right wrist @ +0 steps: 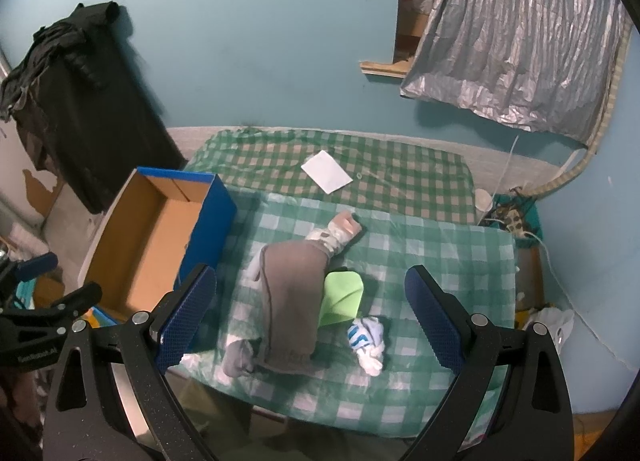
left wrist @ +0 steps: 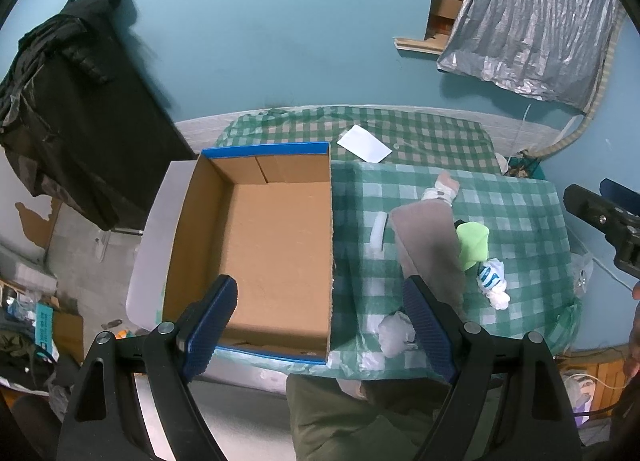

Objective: Organize soft objects
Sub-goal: 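Move both tools over the soft items on the checked table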

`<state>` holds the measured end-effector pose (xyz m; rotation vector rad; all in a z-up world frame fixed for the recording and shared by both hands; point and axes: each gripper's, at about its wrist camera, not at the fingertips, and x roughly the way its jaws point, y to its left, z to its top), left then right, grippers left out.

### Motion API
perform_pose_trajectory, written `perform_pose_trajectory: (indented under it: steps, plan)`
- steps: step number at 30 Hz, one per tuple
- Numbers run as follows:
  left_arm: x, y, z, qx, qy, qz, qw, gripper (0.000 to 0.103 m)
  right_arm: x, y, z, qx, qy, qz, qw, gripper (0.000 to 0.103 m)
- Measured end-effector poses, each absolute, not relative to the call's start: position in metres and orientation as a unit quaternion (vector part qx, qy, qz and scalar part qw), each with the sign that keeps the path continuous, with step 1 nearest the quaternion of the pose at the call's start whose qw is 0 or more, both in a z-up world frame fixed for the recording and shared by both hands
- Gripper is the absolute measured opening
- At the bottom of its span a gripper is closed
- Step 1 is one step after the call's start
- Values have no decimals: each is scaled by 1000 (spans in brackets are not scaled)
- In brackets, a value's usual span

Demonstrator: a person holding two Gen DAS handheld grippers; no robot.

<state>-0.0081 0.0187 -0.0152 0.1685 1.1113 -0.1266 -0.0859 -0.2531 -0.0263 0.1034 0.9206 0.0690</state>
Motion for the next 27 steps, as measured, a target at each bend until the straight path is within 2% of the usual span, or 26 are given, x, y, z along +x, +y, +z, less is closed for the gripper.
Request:
perform_pose_trajectory:
  steps: [27]
  plan:
    - [-20, 12, -17, 81, 521, -73, 847, 86, -102, -258, -32, 58, 447, 29, 892, 95]
